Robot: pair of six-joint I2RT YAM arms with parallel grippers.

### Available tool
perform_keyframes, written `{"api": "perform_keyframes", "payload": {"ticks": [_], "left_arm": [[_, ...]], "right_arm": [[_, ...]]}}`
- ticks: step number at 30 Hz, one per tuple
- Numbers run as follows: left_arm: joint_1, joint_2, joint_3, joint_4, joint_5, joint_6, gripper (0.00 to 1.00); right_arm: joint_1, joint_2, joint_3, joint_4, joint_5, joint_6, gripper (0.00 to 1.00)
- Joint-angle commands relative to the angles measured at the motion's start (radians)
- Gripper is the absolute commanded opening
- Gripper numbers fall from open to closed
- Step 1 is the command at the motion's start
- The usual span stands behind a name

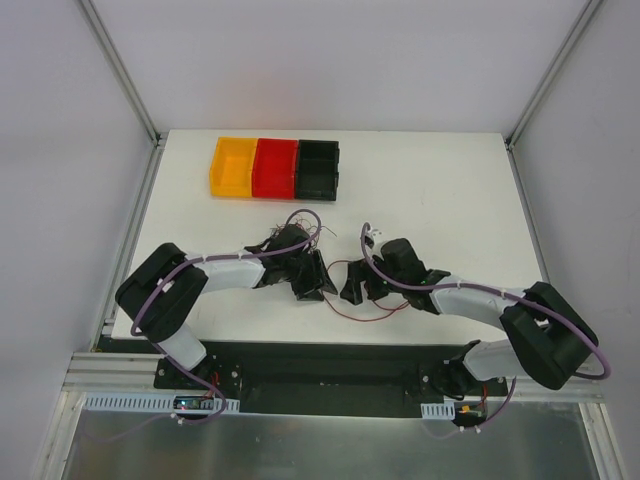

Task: Untangle the cables

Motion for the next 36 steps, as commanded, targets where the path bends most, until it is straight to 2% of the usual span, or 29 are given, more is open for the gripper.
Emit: {"api": "perform_keyframes", "payload": {"ticks": [1,11,15,22,27,31,33,36], "left_arm": [[-0.006,0.039,-0.008,0.052,0.028,-0.031,0.45],[0.003,0.058,-0.005,0.086,0.017,-0.03,0.26],[0.005,0.05,0.008,0.088,0.014,-0.016,0.24],[0.012,0.03,0.017,0.089,0.05,0.003,0.24],[0.012,0.018,0.027,0.089,0.05,0.012,0.23],[0.012,0.001,0.021,0.091,0.042,0.012,0.23],[0.012,-0.008,0.015,0.095,0.042,0.012,0.23],[0.012,-0.031,0.009,0.095,0.031,0.03,0.23]], "right_arm": [[0.052,0.03,0.01,0.017,-0.01,-0.024,0.89],[0.224,0.052,0.063,-0.106,0.17,-0.05,0.9],[0.298,0.104,0.116,-0.201,0.332,-0.078,0.86],[0.407,0.156,0.168,-0.296,0.515,-0.064,0.6],[0.459,0.2,0.207,-0.321,0.584,-0.05,0.47],[0.502,0.245,0.237,-0.333,0.612,-0.029,0.4],[0.52,0.257,0.245,-0.333,0.635,-0.013,0.28],[0.528,0.25,0.245,-0.332,0.664,0.008,0.15]]}}
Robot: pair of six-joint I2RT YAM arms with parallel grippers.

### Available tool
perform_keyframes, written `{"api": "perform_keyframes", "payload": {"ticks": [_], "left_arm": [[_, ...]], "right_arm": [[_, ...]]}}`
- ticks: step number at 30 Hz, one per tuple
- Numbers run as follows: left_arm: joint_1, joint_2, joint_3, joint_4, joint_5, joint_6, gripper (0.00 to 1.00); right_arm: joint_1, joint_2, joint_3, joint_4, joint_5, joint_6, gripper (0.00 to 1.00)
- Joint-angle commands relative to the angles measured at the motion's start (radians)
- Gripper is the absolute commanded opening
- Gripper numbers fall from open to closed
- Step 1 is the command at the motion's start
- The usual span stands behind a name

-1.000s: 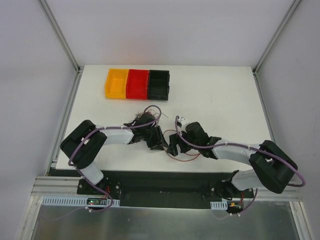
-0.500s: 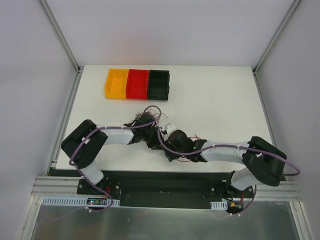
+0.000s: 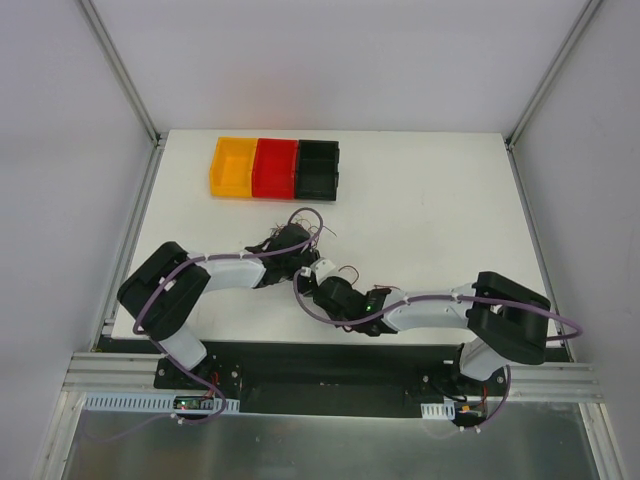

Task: Untangle the cables

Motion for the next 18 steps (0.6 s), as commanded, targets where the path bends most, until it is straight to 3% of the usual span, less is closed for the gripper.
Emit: {"api": "perform_keyframes", "payload": {"ticks": [1,3,8,18], "left_arm": [[0.012,-0.074,0.008,0.023,-0.004,0.042,0.23],[0.016,-0.101,-0.003,0.022,-0.015,0.059,0.23],[0.019,-0.25,-0.048,0.011,-0.06,0.152,0.3],[0.018,-0.634,-0.132,-0.05,-0.145,0.376,0.76]], "right_arm": [[0.016,0.017,-0.009,-0.09,0.06,0.05,0.1],[0.016,-0.01,-0.02,-0.085,0.071,0.065,0.0],[-0.02,-0.093,-0.055,-0.058,0.001,0.111,0.0],[-0.304,-0.446,-0.219,0.177,-0.413,0.315,0.0]]}}
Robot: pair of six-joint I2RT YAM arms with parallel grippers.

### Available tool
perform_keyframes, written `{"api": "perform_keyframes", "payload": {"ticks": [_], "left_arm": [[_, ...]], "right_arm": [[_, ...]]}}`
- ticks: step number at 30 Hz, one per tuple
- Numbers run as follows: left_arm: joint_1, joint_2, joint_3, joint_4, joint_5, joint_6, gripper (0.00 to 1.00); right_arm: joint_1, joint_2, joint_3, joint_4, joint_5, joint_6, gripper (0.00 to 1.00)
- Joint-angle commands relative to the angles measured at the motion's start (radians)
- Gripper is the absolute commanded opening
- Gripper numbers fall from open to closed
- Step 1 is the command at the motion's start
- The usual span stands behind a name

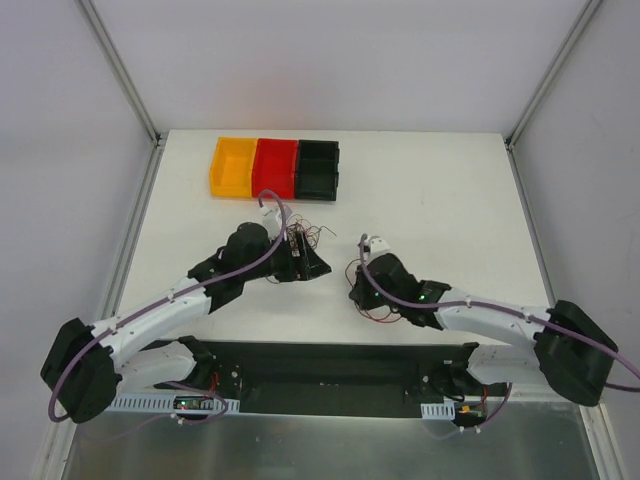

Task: Untangle the cables

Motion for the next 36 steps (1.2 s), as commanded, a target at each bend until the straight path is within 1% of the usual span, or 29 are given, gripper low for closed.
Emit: {"api": "perform_keyframes", "payload": {"ticks": [1,3,4,6,7,9,11,12,16,18,21,22,25,27,31,34,36], "left_arm": [[0.005,-0.121,-0.033,-0.009,-0.02,0.15,0.8],[0.005,-0.159,-0.044,0.012,0.014,0.181,0.88],[0.005,-0.172,-0.046,0.029,0.031,0.193,0.9],[0.003,-0.178,-0.044,0.069,0.074,0.213,0.91],[0.002,-0.173,-0.039,0.092,0.092,0.218,0.88],[-0.017,-0.155,-0.017,0.127,0.111,0.233,0.77],[-0.047,-0.114,0.032,0.121,0.105,0.259,0.74],[-0.073,-0.1,0.066,0.098,0.079,0.273,0.74],[-0.243,-0.042,0.187,0.002,-0.166,0.4,0.75],[-0.305,-0.009,0.223,-0.02,-0.271,0.44,0.74],[-0.348,0.038,0.264,-0.034,-0.34,0.471,0.69],[-0.359,0.056,0.279,-0.046,-0.363,0.485,0.66],[-0.388,0.115,0.332,-0.058,-0.409,0.506,0.54],[-0.396,0.141,0.35,-0.058,-0.418,0.497,0.53],[-0.399,0.192,0.385,-0.058,-0.386,0.486,0.56],[-0.405,0.216,0.404,-0.058,-0.349,0.485,0.63],[-0.409,0.231,0.408,-0.057,-0.345,0.485,0.69]], "right_arm": [[-0.121,-0.161,-0.021,0.122,-0.239,0.155,0.0],[-0.171,-0.219,-0.018,0.136,-0.279,0.223,0.0],[-0.194,-0.248,-0.016,0.144,-0.289,0.259,0.0],[-0.228,-0.297,-0.006,0.147,-0.275,0.345,0.0],[-0.247,-0.319,0.0,0.144,-0.27,0.399,0.0],[-0.274,-0.345,0.016,0.145,-0.27,0.497,0.0],[-0.291,-0.371,0.028,0.145,-0.264,0.586,0.0],[-0.294,-0.391,0.028,0.148,-0.248,0.621,0.0],[-0.296,-0.452,0.031,0.165,-0.203,0.735,0.0],[-0.296,-0.479,0.037,0.165,-0.182,0.764,0.0],[-0.297,-0.503,0.033,0.164,-0.172,0.801,0.0],[-0.296,-0.512,0.033,0.165,-0.137,0.812,0.0],[-0.296,-0.534,0.025,0.174,-0.12,0.836,0.0],[-0.297,-0.545,0.019,0.175,-0.105,0.843,0.0],[-0.297,-0.563,0.013,0.178,-0.086,0.859,0.0],[-0.299,-0.575,0.0,0.178,-0.059,0.875,0.0],[-0.3,-0.577,-0.007,0.181,-0.051,0.889,0.0]]}}
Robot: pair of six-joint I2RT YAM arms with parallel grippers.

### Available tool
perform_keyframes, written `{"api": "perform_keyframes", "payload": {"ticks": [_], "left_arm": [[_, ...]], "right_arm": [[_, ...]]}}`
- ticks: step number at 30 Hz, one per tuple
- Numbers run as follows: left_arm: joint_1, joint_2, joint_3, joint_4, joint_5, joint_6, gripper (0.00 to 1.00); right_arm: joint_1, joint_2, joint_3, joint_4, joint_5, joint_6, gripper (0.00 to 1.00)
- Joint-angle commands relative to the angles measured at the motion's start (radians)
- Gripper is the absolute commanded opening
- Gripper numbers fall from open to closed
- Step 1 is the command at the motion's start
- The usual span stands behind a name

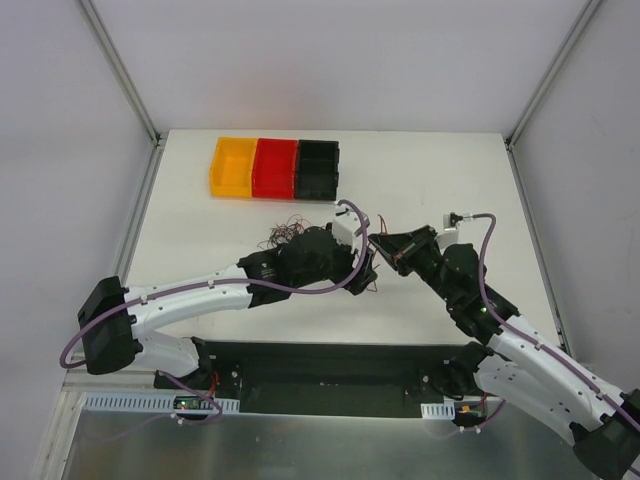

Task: Untangle the cables

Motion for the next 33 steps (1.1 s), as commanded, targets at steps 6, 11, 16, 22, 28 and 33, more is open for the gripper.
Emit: {"api": "perform_keyframes", "payload": {"ticks": [6,11,16,22,28,33], "left_arm": [[-0.023,0.053,0.071,0.004,0.0,0.024,0.45],[-0.023,0.01,0.026,0.026,-0.018,0.058,0.0],[-0.023,-0.061,-0.041,0.055,0.052,0.084,0.0],[0.04,-0.15,-0.087,-0.084,0.182,0.043,0.0],[0.242,-0.182,-0.072,-0.23,0.576,-0.023,0.0],[0.289,-0.17,-0.026,-0.324,0.843,0.027,0.0]], "right_arm": [[-0.011,-0.032,-0.012,0.087,0.055,0.061,0.0],[-0.02,-0.065,-0.039,0.049,0.045,0.038,0.0],[-0.022,-0.113,-0.081,0.037,-0.004,-0.028,0.19],[-0.06,-0.067,0.082,-0.254,-0.316,-0.441,0.73],[-0.06,-0.015,0.295,-0.592,-0.524,-0.923,0.77],[-0.06,0.008,0.471,-0.759,-0.595,-1.31,0.86]]}}
